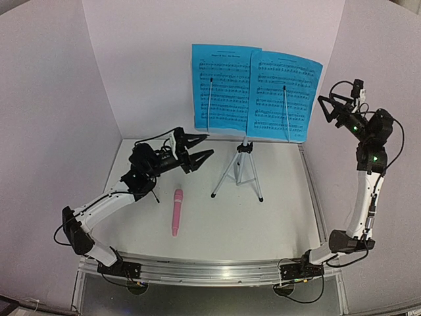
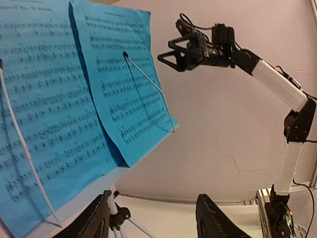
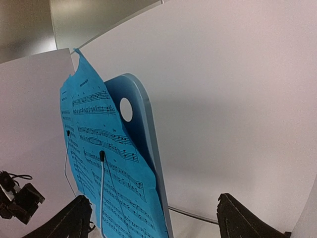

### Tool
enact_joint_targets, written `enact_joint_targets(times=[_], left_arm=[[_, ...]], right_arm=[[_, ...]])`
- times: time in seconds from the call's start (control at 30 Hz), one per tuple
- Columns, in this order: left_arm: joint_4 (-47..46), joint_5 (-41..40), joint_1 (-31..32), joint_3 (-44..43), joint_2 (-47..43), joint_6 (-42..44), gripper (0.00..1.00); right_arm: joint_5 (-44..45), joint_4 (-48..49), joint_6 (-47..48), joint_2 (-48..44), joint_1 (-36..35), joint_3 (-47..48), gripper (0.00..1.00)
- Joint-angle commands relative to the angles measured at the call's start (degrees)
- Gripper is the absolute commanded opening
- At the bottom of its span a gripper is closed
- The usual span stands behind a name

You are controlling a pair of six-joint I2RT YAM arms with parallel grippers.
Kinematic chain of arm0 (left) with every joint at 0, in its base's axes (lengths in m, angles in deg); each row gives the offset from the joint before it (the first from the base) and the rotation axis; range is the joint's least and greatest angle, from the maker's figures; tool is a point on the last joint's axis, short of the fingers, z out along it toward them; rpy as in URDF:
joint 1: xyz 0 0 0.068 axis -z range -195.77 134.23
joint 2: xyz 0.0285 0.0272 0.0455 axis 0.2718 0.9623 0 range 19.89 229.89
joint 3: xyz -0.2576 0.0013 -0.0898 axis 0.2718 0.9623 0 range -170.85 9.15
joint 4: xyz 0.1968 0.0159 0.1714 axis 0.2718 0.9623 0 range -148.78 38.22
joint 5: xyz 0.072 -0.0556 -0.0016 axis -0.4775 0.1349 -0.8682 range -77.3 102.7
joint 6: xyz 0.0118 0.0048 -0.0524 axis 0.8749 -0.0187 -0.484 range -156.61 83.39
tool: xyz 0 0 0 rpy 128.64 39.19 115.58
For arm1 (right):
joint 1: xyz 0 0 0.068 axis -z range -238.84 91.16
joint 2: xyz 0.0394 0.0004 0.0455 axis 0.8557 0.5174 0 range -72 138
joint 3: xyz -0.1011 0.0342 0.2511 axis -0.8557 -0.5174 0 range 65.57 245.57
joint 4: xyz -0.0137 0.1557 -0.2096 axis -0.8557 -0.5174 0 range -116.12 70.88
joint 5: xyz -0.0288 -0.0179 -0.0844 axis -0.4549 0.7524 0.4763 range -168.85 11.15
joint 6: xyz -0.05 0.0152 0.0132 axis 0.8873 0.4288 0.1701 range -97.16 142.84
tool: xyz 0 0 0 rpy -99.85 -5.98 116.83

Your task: Pack up the instrument practice props

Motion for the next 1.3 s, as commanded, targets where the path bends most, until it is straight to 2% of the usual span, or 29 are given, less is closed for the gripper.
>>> enact_joint_targets(times=[0.0,0.13,0.3,0.47,0.63,0.77,0.87,0.97,1.03,1.2,1.27], left_arm=[[6.6,-4.8,-1.7,-6.8,-0.5,-0.4,0.55],[7.5,-12.8,-1.6,-13.7,2.6,-0.3,0.53],[14.8,-19.6,-1.6,-23.8,9.0,0.4,0.53],[14.6,-17.9,-1.2,-26.0,10.6,1.9,0.53],[7.0,-15.5,1.2,-24.7,10.3,7.8,0.52],[4.7,-12.9,3.2,-26.0,12.1,6.1,0.52],[4.4,-15.2,3.5,-26.7,13.4,4.8,0.52],[3.4,-16.3,3.5,-26.8,13.7,6.4,0.52],[3.4,-17.0,3.5,-27.7,14.2,6.8,0.52],[4.4,-22.3,3.5,-27.9,13.1,11.0,0.54],[4.8,-25.6,3.5,-27.9,12.6,12.7,0.54]], right_arm=[[-1.1,2.4,-2.4,-1.4,-0.1,0.5,0.85],[-0.9,3.8,-4.8,-2.1,-0.1,-0.1,0.82],[-0.4,5.9,-6.1,-4.2,-0.2,-3.9,0.80],[0.0,5.7,-6.6,-2.9,-0.2,-4.0,0.77],[-0.9,5.5,-7.4,-0.2,-0.2,-2.1,0.73],[-1.1,5.6,-7.7,0.7,-0.3,-1.4,0.70],[-1.2,5.4,-7.6,-1.0,-0.6,-3.1,0.69],[2.2,4.2,-5.0,-5.4,-1.2,-8.3,0.68],[5.7,1.7,-2.8,-7.4,-3.0,-9.9,0.67],[16.9,-11.0,6.9,-7.0,-17.0,-5.6,0.66],[18.2,-12.8,7.3,-5.6,-20.0,-3.8,0.66]])
